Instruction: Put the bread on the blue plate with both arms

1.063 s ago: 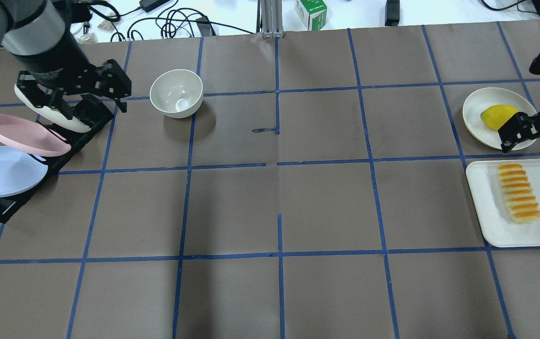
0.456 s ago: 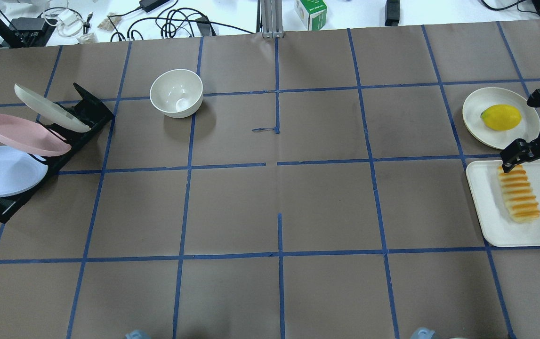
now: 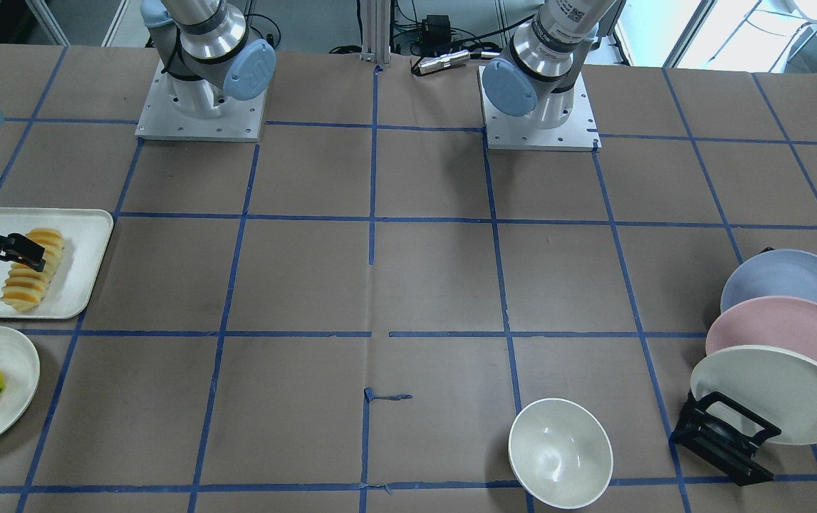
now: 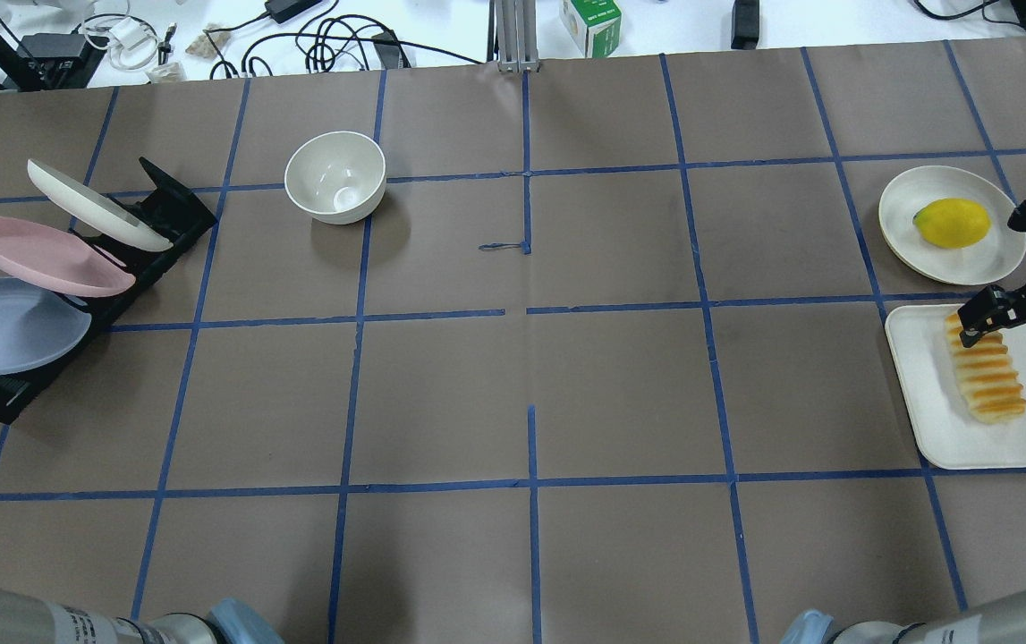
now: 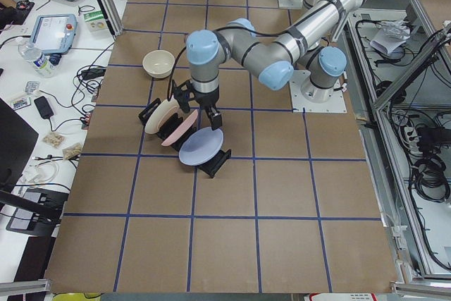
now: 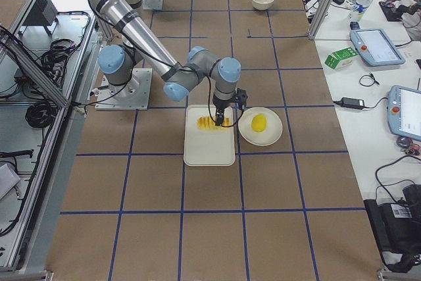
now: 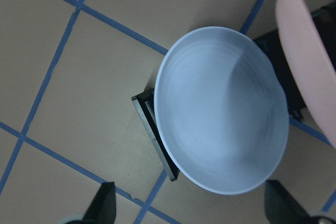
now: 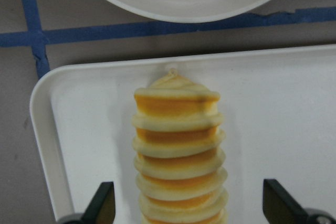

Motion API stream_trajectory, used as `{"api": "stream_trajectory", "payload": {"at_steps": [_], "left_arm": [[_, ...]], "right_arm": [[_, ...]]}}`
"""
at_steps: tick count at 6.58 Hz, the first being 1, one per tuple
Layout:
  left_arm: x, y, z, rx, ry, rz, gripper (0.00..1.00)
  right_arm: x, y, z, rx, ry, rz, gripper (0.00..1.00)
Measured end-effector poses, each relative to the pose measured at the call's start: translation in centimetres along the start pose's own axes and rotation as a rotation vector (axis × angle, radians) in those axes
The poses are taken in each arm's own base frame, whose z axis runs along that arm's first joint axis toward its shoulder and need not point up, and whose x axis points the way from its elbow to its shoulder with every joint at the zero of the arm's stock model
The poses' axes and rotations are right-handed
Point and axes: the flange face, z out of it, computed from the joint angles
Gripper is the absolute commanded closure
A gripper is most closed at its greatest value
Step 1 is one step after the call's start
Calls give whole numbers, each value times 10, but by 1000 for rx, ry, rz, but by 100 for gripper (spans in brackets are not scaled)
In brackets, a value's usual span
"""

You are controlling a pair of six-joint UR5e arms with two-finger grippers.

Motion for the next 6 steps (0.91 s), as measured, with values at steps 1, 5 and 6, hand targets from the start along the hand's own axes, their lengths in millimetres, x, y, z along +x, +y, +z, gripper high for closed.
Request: {"api": "stream_trajectory", "payload": {"at_steps": [1,5,6], "left_arm": [[-3,-9,25,-17,5,-13,1],[-4,-13,64,-86,2,-25,100],[-4,-12,62,-88,-6,-23,100]], "right_arm": [[1,-2,8,-9,-5,3,0],[1,-5,33,-51,-34,12,36],[0,-6,36,-55,-41,20,82]]}}
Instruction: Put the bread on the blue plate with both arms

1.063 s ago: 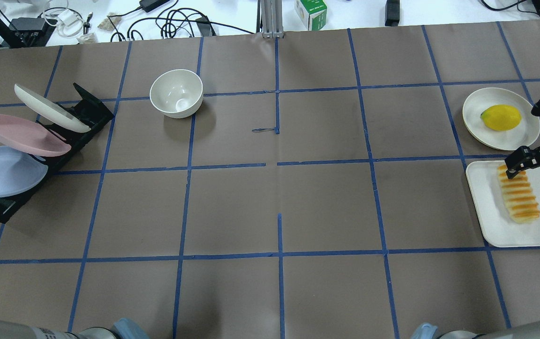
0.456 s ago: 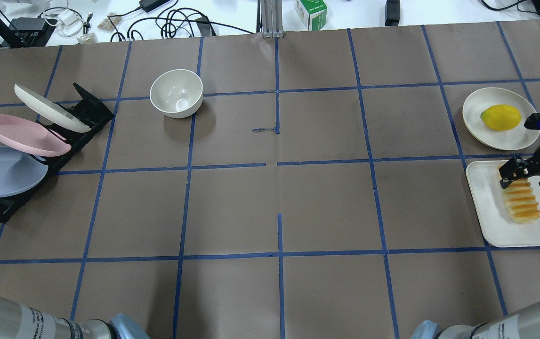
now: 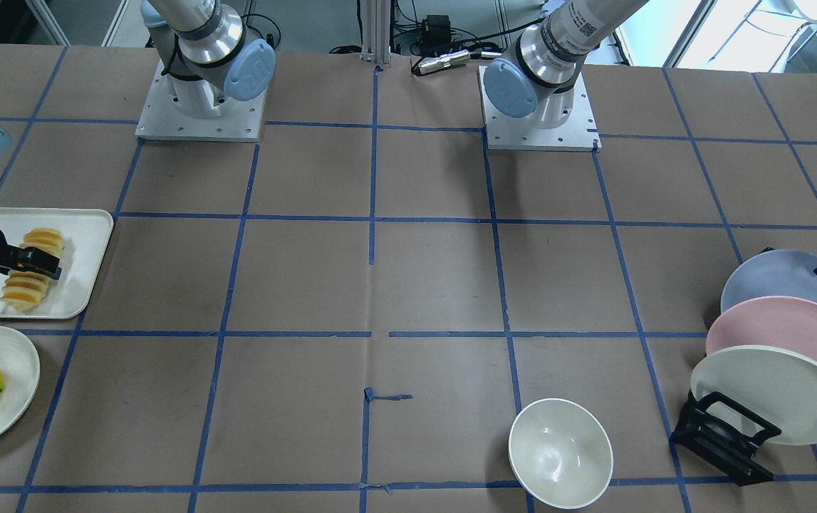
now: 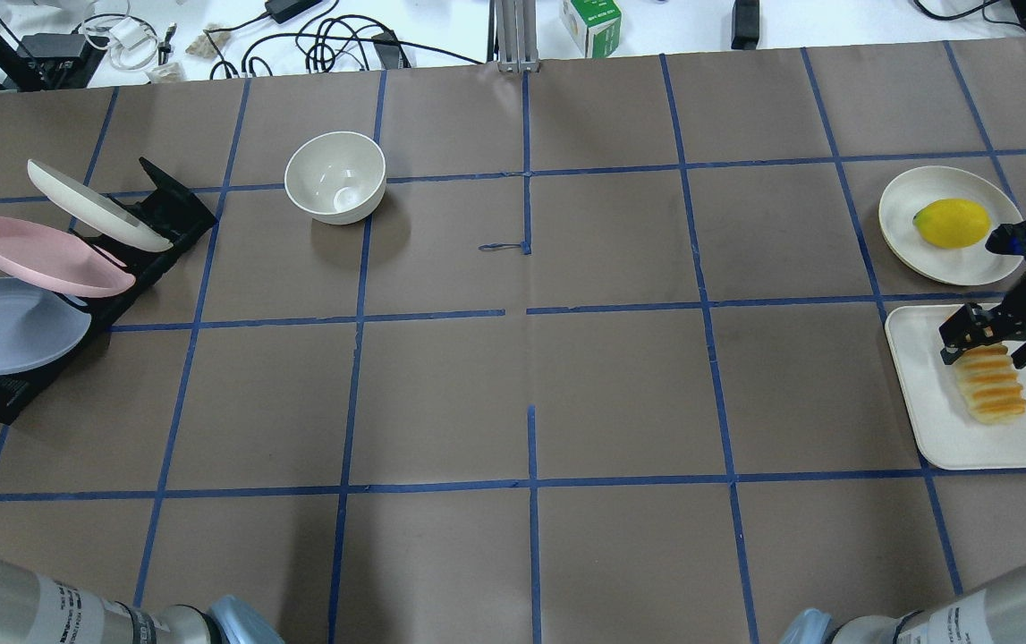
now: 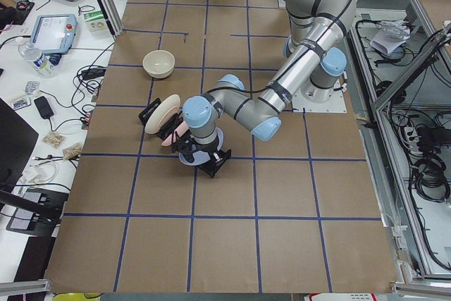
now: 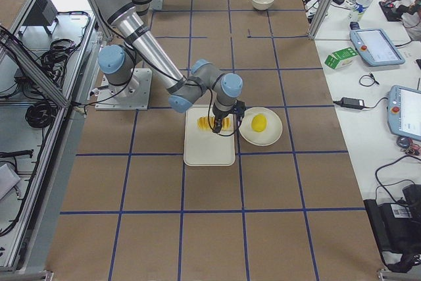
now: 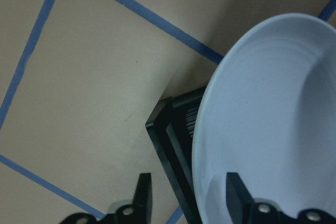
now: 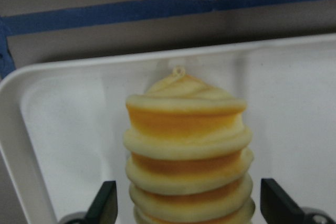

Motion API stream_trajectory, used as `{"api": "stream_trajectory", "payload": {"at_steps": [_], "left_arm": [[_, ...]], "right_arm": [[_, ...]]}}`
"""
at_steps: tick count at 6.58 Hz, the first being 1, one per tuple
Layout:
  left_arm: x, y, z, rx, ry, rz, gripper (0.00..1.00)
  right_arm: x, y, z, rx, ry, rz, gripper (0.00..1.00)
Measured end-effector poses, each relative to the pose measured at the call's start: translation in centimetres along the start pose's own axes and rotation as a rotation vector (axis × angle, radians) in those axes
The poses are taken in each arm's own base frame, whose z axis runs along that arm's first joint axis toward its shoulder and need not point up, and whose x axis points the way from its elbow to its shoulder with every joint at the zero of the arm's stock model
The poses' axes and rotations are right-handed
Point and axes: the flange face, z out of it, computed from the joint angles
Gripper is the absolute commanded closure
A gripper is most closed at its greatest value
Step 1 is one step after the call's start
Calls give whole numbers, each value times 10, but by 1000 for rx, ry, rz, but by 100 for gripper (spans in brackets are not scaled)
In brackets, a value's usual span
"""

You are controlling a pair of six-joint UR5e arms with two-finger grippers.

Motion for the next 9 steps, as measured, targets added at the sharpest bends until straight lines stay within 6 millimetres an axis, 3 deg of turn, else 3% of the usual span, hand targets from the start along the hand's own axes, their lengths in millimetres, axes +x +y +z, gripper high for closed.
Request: {"api": "stream_trajectory", "payload": {"at_steps": [1,4,7,8,9], "left_arm": [[-1,1,-4,0,-9,1,100],[-9,9,-31,10,-62,4,100],[-14,43,-74,-104,-109,25,100],[-7,62,-87,-192,-79,42,100],[8,82,-86,-290,8,53,100]], "right_arm": [[1,-1,-1,-1,1,6,100],[3,0,-17,-3,23,10,100],[1,-2,-79,-30,23,16,100],[-6,-8,-105,-45,20,15,100],[-19,-14,-139,-62,21,27,100]]}}
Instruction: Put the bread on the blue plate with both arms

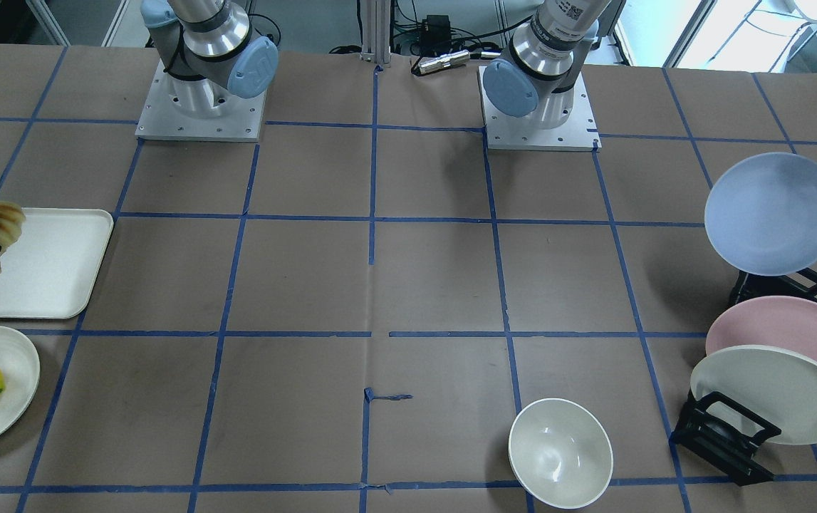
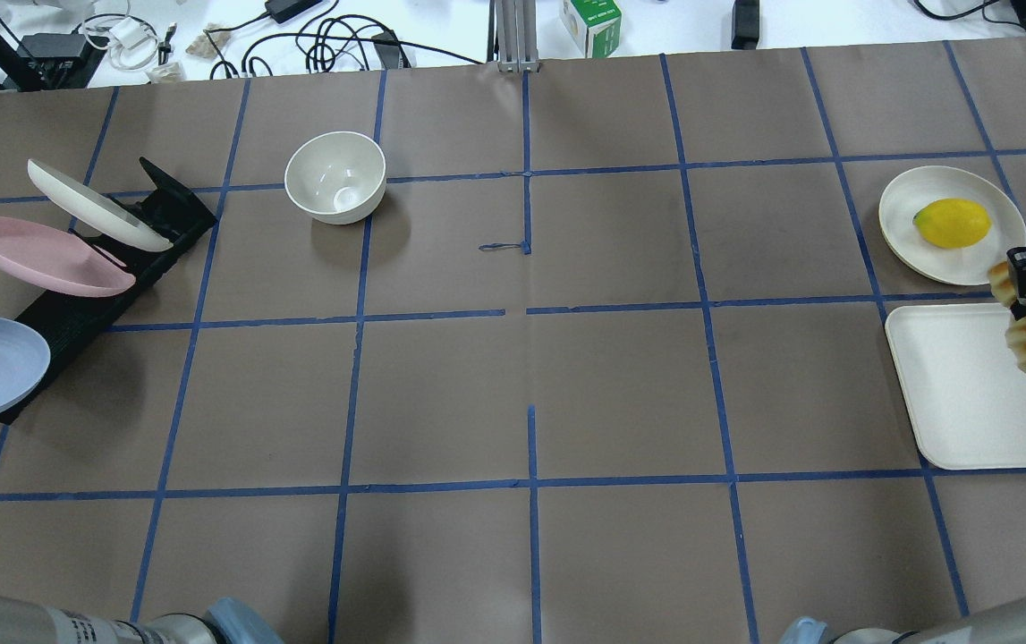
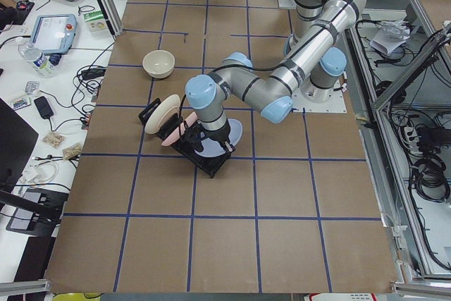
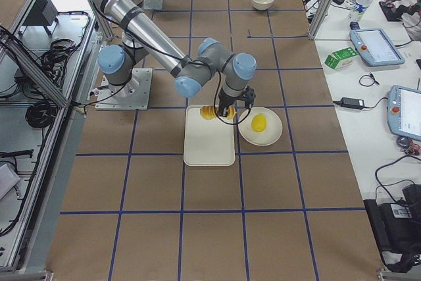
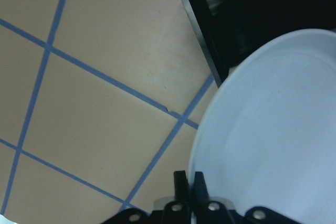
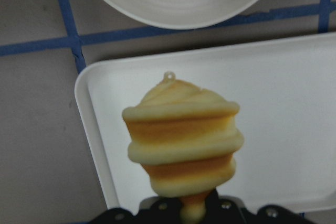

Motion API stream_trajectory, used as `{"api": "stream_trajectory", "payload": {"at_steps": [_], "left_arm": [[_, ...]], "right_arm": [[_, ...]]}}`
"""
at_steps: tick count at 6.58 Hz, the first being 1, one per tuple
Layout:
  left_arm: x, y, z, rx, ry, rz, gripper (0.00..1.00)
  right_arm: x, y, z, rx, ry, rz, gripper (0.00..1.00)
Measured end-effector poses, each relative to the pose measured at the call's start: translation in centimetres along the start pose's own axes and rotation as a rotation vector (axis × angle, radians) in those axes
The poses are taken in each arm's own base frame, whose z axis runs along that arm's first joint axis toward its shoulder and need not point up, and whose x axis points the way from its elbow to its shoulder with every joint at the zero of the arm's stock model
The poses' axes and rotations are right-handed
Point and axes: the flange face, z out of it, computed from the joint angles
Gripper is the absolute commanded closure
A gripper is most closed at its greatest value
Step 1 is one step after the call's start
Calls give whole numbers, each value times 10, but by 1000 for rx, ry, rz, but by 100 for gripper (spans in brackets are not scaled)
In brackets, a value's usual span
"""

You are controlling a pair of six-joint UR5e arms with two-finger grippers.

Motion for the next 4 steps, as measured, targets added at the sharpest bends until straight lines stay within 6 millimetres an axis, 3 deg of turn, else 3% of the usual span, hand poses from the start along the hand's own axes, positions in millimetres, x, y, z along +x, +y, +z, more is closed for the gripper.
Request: {"api": "stream_trajectory", "payload": {"at_steps": [1,2,3,4], "left_arm": [[24,6,18,-101,132,-22,100],[72,12,32,-172,209,-34,100],[129,20,39,-202,228,-12,100],[196,34,43,-220,247,13,100]], "right_arm": [[-29,-4,-44,-14,8,19,100],[-71,-7,-89,-21,22,32,100],[-108,-8,-115,-18,27,43,100],[-152,-11,-128,-3,3,60,100]]}}
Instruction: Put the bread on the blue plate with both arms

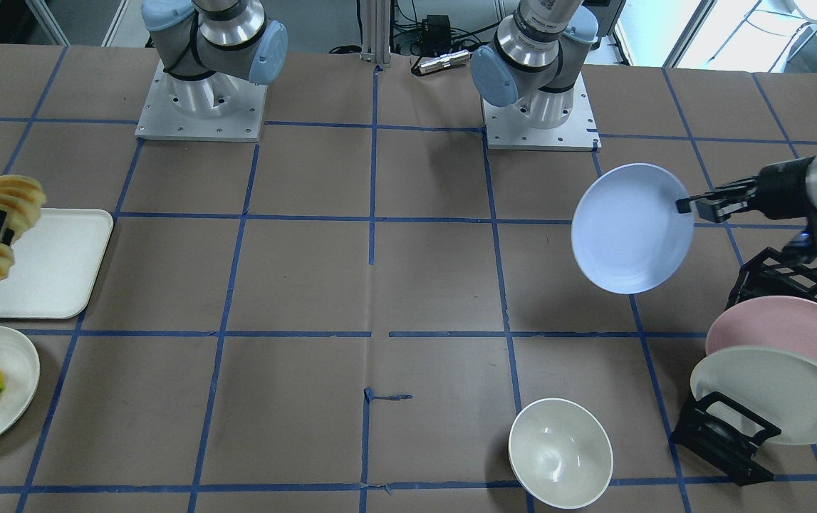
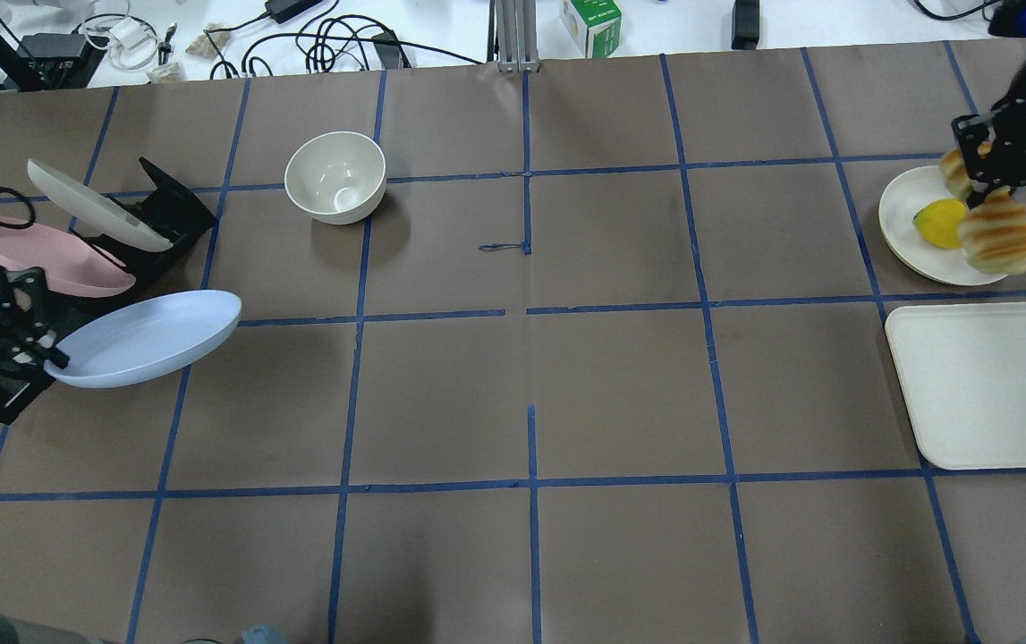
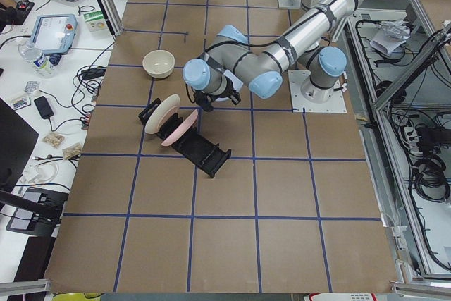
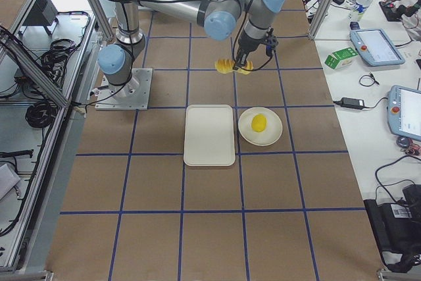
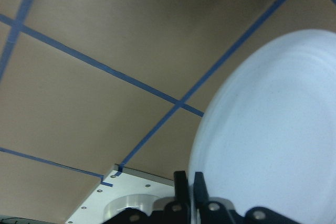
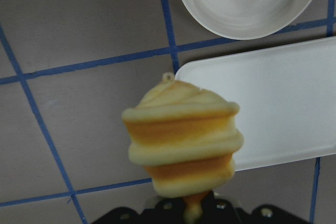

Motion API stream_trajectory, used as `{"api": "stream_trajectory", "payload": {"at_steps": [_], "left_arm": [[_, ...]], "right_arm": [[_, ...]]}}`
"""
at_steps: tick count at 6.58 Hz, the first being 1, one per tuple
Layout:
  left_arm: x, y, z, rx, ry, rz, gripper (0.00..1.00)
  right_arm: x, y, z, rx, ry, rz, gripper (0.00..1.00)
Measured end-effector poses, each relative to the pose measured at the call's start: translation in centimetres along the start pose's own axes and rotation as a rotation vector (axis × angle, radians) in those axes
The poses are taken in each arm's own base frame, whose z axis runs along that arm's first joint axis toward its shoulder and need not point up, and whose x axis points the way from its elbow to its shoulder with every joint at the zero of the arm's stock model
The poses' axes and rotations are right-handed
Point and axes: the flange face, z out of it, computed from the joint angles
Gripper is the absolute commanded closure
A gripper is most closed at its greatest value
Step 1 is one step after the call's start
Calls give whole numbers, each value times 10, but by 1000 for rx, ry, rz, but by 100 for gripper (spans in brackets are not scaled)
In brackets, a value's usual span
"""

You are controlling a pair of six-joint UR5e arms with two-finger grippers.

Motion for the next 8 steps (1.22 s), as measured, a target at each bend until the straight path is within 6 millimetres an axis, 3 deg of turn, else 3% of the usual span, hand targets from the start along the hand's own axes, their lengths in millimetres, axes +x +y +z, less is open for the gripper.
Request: {"api": "stream_trajectory", "payload": {"at_steps": [1,3,4,6,7,8], "left_arm": [[59,12,20,-7,29,20,100],[159,26,63,74,43,59,100],[199,32,93,150,38,77,100],[265,57,156,343,67,156,100],[283,66,184,419,88,196,100],[290,67,206,463,91,218,100]], "right_arm": [[-47,1,-4,12,-45,23,100],[-138,16,2,15,-70,42,100],[-162,20,8,10,-68,51,100],[-193,25,16,6,-61,61,100],[-217,32,21,11,-53,59,100],[-241,38,27,19,-47,50,100]]}}
